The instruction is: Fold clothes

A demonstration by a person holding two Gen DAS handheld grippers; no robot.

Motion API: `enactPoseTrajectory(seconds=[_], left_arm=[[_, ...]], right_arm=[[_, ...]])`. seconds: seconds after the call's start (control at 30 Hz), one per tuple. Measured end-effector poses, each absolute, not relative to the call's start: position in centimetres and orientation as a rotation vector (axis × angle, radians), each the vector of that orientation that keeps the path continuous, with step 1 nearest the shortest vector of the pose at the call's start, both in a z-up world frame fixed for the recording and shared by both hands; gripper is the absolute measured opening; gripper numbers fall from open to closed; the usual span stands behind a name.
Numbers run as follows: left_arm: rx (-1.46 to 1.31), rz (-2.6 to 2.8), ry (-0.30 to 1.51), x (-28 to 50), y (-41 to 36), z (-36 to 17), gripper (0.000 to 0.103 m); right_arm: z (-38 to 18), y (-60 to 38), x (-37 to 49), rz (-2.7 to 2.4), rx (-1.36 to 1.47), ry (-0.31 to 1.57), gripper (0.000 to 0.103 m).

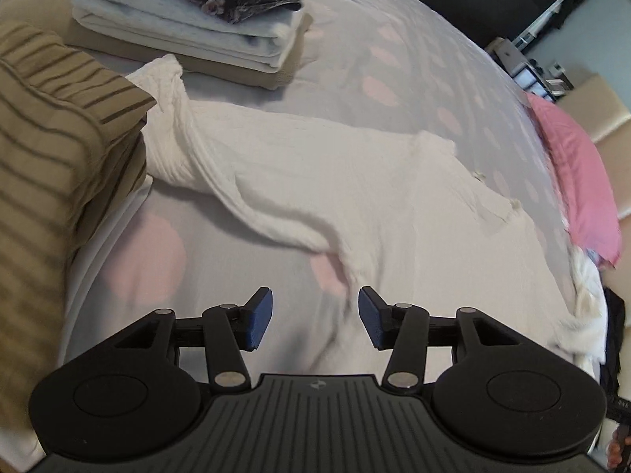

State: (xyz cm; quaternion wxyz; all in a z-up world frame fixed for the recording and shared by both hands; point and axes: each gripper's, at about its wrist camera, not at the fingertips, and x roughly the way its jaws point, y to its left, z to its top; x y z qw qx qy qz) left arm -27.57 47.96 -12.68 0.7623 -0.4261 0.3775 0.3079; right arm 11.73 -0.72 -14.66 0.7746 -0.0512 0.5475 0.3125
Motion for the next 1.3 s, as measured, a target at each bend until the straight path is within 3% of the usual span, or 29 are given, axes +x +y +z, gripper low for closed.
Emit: enactPoseTrajectory(seconds=[0.53, 0.57, 0.63, 0.67, 0.73, 0.77, 0.9, 1.13, 1.23, 1.3], left_arm=[[-1.094, 0.74, 0.655, -23.8, 53.1, -18.0, 0.045], [-1.094, 0.743, 0.646, -23.7, 53.3, -18.1, 0.044], [-1.094, 0.749, 0.629, -23.4, 53.6, -18.1, 0.032], [-1.081, 0.753, 0.628, -23.3, 53.8, -18.0, 0.02], [-1.063, 0.772, 0.617, -23.4, 54.1, -17.5, 0.004], [-1.043, 0.789, 0.608, -23.6, 54.3, -17.1, 0.001], [-0.957, 0.851, 0.613, -24.2, 55.3, -15.5, 0.0], [-0.909, 0.89, 0.704, -24.0, 55.9, -15.6, 0.0], [-0.861, 0.905, 0.741, -24.5, 55.7, -14.5, 0.002], [-0.854, 0.898, 0.734, -25.3, 55.8, -13.4, 0.009]], right_arm=[[-21.2, 5.0, 20.1, 0.541, 0.191, 1.204, 0.054], [-21.6, 5.0, 20.5, 0.528, 0.231, 1.206, 0.054], [-22.3, 4.8, 21.2, 0.508, 0.306, 1.198, 0.053], [-22.5, 4.8, 21.5, 0.499, 0.336, 1.189, 0.05], [-22.3, 5.1, 21.8, 0.475, 0.304, 1.168, 0.006], [-22.1, 5.3, 21.9, 0.46, 0.272, 1.154, 0.005], [-20.8, 4.9, 22.2, 0.399, 0.189, 1.076, 0.004], [-21.9, 4.7, 22.6, 0.401, 0.169, 1.125, 0.008], [-20.8, 4.1, 22.0, 0.393, 0.127, 1.115, 0.03], [-19.9, 3.6, 21.4, 0.399, 0.088, 1.107, 0.033]])
